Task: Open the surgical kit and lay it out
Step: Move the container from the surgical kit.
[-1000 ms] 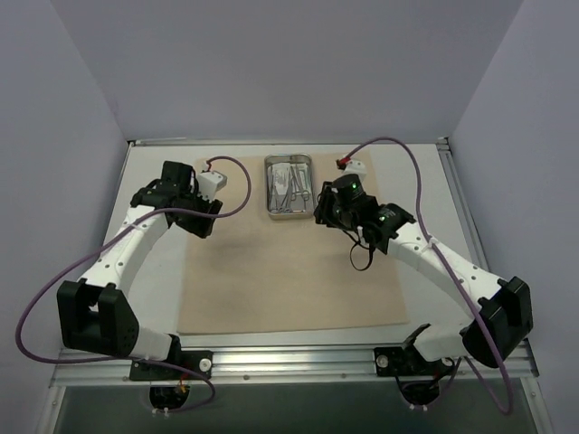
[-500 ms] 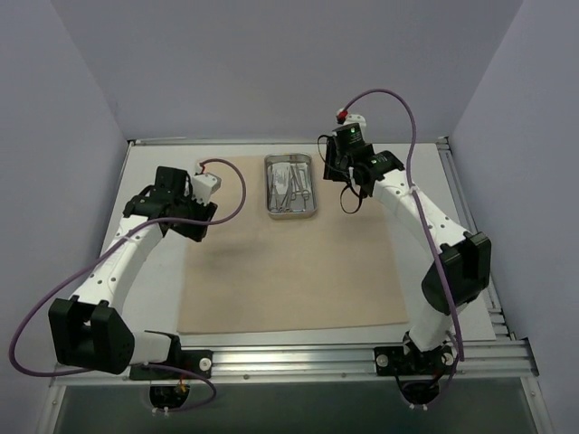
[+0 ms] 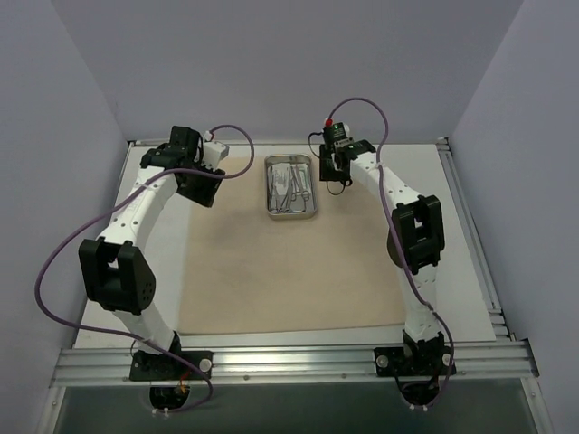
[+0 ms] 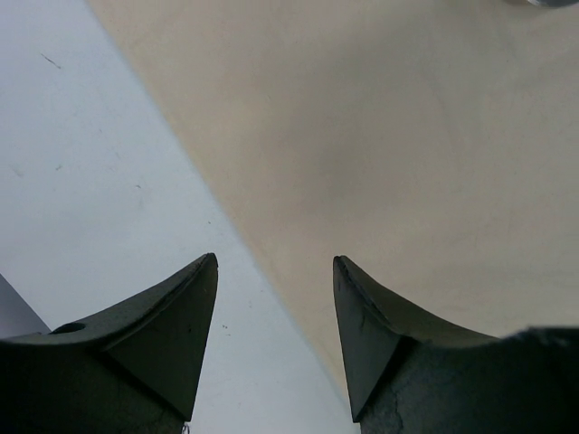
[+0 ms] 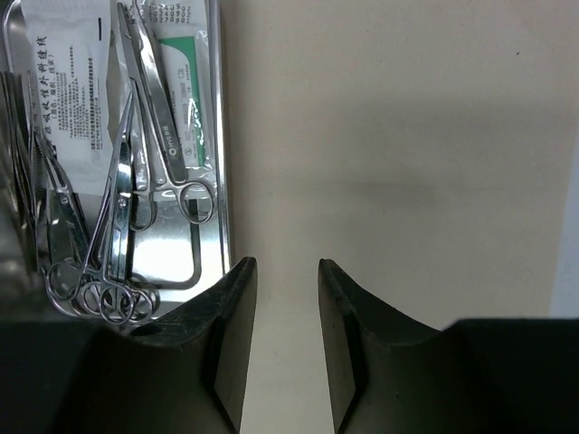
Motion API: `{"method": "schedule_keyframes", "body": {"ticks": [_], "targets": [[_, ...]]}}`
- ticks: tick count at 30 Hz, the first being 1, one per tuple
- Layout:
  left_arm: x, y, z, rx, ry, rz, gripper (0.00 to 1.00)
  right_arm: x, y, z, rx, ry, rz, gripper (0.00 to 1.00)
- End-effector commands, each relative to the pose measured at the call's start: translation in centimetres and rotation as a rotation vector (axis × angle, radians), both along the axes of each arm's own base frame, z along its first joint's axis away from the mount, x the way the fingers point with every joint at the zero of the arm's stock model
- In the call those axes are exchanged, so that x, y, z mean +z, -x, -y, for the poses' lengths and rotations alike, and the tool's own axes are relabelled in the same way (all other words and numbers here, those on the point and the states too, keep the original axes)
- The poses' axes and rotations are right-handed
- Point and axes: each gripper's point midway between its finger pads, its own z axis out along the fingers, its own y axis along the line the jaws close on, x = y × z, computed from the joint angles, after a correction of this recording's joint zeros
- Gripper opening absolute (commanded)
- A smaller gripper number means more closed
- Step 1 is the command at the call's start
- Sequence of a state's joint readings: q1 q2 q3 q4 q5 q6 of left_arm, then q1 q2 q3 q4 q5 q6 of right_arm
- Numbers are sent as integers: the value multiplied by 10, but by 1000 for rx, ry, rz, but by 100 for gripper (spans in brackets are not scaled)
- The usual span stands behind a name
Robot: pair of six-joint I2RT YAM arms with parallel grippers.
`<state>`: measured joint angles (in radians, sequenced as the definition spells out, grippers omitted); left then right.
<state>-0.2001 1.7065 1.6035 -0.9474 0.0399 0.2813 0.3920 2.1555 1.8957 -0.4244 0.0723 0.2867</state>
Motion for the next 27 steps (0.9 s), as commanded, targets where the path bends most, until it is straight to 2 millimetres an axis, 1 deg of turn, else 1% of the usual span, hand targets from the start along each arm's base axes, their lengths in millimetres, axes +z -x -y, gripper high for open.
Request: {"method": "schedule_keyframes", "body": {"ticks": [1, 2, 3, 4, 5, 6, 7, 8, 9, 11, 13, 15, 16, 20, 21, 25, 27], "targets": [[25, -20, 15, 9, 72, 29, 63, 26, 2, -12, 31, -7, 25, 30], [30, -28, 19, 12, 83, 48, 63, 22, 3, -18, 53, 4, 27, 30], [41, -39, 21, 16, 91, 88, 63, 10, 1, -20, 62, 19, 14, 30], [38, -46, 22, 22, 91, 91, 63, 7, -1, -22, 68, 27, 13, 29], [42, -55, 19, 53, 86, 125, 63, 7, -6, -22, 61, 47, 23, 29], [42, -59, 18, 69, 84, 136, 63, -6, -9, -22, 58, 62, 2, 29], [42, -63, 18, 82, 84, 149, 63, -9, -10, -23, 60, 65, -4, 28], [41, -64, 17, 103, 86, 152, 63, -3, -15, -27, 62, 57, 6, 28], [41, -64, 16, 111, 91, 155, 63, -10, -16, -33, 76, 63, 0, 28], [35, -64, 19, 107, 103, 152, 62, -7, -19, -41, 93, 74, 18, 28], [28, -64, 20, 97, 99, 148, 63, -18, -18, -43, 97, 104, 4, 28], [24, -65, 16, 129, 85, 143, 63, -28, -18, -41, 82, 120, -19, 27], [23, -64, 16, 139, 89, 135, 63, -32, -16, -38, 76, 130, -37, 26], [19, -63, 17, 149, 97, 132, 62, -46, -13, -35, 96, 159, -63, 26], [17, -63, 16, 154, 96, 124, 62, -51, -11, -33, 99, 168, -74, 24], [16, -68, 16, 152, 97, 133, 62, -61, -7, -30, 110, 181, -97, 22], [15, -69, 17, 152, 97, 132, 62, -62, -10, -27, 108, 175, -98, 18]]}}
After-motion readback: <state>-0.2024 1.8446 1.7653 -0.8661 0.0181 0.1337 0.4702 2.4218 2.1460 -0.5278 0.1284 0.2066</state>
